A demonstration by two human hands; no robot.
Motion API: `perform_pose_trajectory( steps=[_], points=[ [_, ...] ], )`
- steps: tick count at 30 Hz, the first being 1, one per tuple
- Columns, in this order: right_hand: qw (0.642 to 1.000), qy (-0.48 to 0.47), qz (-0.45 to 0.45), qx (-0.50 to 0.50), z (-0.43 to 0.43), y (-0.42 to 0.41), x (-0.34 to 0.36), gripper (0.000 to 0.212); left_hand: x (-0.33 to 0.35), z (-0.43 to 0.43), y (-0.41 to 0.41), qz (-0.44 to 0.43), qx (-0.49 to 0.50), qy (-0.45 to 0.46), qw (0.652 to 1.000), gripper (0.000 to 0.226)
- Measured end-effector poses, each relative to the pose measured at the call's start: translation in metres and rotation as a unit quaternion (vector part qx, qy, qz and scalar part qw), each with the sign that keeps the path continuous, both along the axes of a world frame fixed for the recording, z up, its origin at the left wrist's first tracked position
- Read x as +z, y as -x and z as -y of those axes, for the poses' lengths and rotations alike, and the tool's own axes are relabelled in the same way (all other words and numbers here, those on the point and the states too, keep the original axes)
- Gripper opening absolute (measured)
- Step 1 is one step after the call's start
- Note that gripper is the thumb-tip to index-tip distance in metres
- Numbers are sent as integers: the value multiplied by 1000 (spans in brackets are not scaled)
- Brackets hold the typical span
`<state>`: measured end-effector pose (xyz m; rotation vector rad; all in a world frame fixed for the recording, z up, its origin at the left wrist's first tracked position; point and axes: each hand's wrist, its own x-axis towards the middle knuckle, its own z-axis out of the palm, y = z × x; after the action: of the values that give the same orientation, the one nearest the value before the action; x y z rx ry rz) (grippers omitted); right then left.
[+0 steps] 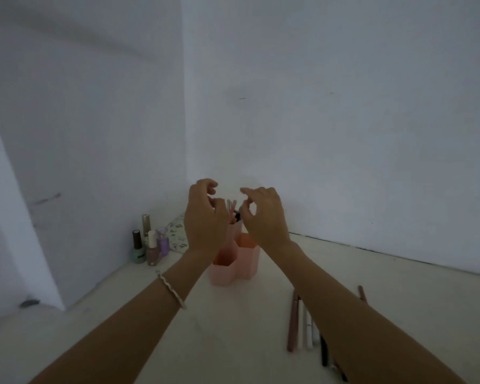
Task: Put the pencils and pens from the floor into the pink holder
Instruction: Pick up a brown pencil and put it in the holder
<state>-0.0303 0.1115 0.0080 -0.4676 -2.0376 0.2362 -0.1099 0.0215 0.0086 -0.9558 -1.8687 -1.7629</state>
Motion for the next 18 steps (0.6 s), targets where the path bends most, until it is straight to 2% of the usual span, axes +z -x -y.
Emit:
perform_pose_trajectory(
  steps=[3,5,8,10,12,13,18],
  points=[
    [995,47,-79,-47,-15,-28,8,32,-7,-12,-35,-57,-65,62,994,17],
    [992,56,-80,-77,-28,-48,10,28,-16,-25,-63,-83,-132,203,967,12],
    [990,72,-64,-100,-43,-78,7,25,-37,-42,-101,-35,-192,460,866,18],
    [988,86,-51,-115,-51,-95,2,23,-51,-48,-118,-22,-207,542,814,21],
    [987,95,-46,-125,-57,-109,-2,22,-61,-51,-128,-21,-210,579,788,25],
    [986,100,-43,-128,-59,-115,-4,21,-65,-53,-130,-18,-203,583,786,26],
    [984,127,-17,-126,-61,-131,-12,22,-69,-56,-124,10,-184,562,806,29]
  ],
)
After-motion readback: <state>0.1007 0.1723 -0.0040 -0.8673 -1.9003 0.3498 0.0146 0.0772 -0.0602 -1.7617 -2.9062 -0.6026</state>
